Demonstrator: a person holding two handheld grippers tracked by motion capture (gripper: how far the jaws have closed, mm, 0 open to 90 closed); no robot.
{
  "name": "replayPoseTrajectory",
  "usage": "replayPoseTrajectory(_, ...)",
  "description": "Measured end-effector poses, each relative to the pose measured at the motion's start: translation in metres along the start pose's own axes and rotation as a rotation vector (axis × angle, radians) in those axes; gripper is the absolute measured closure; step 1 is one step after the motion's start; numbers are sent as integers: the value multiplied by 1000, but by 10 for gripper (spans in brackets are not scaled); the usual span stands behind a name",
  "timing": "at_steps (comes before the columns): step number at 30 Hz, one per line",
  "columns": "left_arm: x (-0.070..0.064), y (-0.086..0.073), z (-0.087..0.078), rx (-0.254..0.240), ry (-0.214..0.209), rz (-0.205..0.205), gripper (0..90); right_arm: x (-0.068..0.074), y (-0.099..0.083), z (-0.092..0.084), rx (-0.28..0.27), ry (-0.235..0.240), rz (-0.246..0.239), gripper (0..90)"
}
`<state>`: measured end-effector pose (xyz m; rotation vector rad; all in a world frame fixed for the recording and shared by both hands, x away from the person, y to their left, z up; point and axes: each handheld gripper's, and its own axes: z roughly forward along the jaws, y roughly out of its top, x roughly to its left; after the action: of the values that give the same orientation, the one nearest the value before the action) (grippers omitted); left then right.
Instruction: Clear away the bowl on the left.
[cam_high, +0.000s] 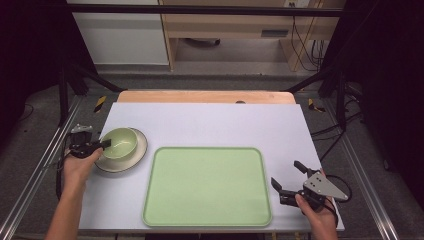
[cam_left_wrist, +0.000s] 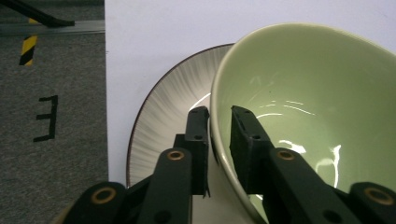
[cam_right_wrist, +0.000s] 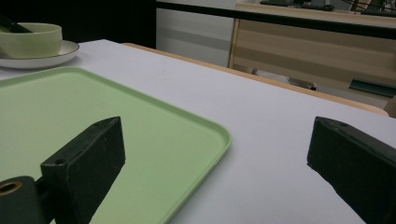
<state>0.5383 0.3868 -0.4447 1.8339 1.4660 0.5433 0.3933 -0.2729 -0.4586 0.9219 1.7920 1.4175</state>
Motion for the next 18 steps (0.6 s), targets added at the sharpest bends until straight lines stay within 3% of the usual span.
replayPoseTrajectory(5, 0, 0, 1, 2, 16, -2, 813, 0, 0, 0, 0, 2, 1, 44)
replayPoseTrajectory(13, 3, -1, -1, 4, -6, -32, 824, -1, 0, 0, 3, 0, 3, 44)
replayPoseTrajectory(18, 6, -2, -5, -14, -33, -80, 832, 0, 0, 1, 5, 2, 1, 45)
